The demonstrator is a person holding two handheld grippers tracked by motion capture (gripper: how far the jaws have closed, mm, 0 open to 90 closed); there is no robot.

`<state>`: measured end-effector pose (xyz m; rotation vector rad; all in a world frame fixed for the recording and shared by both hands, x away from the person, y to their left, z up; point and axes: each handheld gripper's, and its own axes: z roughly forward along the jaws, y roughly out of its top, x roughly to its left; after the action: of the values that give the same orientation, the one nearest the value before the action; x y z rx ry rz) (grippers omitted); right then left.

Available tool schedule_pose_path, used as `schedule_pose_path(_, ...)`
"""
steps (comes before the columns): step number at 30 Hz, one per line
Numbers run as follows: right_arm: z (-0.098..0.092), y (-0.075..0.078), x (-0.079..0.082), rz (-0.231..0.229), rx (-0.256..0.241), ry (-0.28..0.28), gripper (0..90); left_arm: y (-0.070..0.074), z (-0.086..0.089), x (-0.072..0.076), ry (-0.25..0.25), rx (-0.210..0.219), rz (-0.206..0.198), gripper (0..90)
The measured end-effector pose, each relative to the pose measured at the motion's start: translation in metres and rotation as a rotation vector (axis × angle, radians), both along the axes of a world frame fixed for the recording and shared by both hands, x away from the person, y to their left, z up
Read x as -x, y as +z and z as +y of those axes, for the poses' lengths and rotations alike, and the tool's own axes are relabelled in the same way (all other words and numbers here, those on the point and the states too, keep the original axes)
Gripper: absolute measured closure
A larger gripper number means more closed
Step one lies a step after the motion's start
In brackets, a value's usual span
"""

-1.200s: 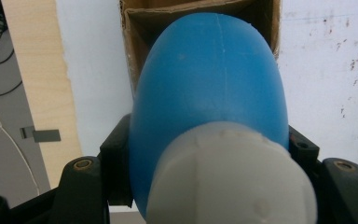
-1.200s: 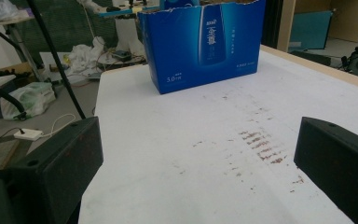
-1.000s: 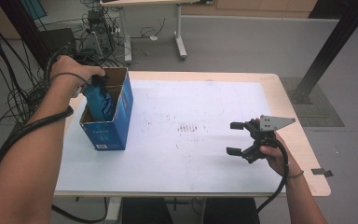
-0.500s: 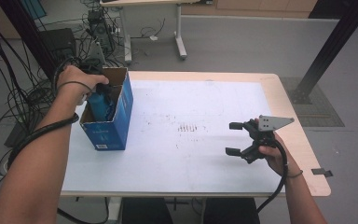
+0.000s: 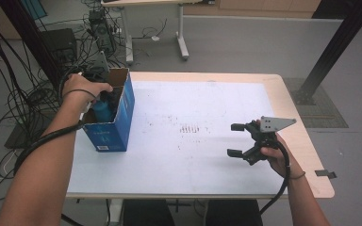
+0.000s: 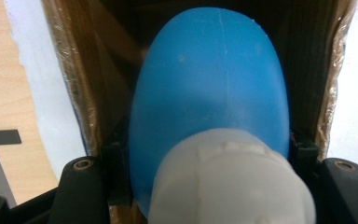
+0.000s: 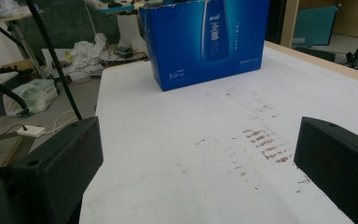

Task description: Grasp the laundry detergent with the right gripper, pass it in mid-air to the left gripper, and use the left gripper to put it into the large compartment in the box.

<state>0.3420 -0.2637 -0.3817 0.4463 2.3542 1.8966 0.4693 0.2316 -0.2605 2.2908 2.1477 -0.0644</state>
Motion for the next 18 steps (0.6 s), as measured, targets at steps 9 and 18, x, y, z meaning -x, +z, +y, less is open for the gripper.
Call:
schedule_pose_path(9,-0.0012,0.0002,0.0008,-0.001,-0.003,-0.002,1.0,-0.0083,-0.0002,0.0015,0.004,-0.003,0.01,37.6)
schedule_pose_path(18,-0.0001,0.0003,0.0007,-0.003,-0.004,-0.001,1.0,-0.0108,0.0002,0.0018,0.008,0.0,0.009,37.5)
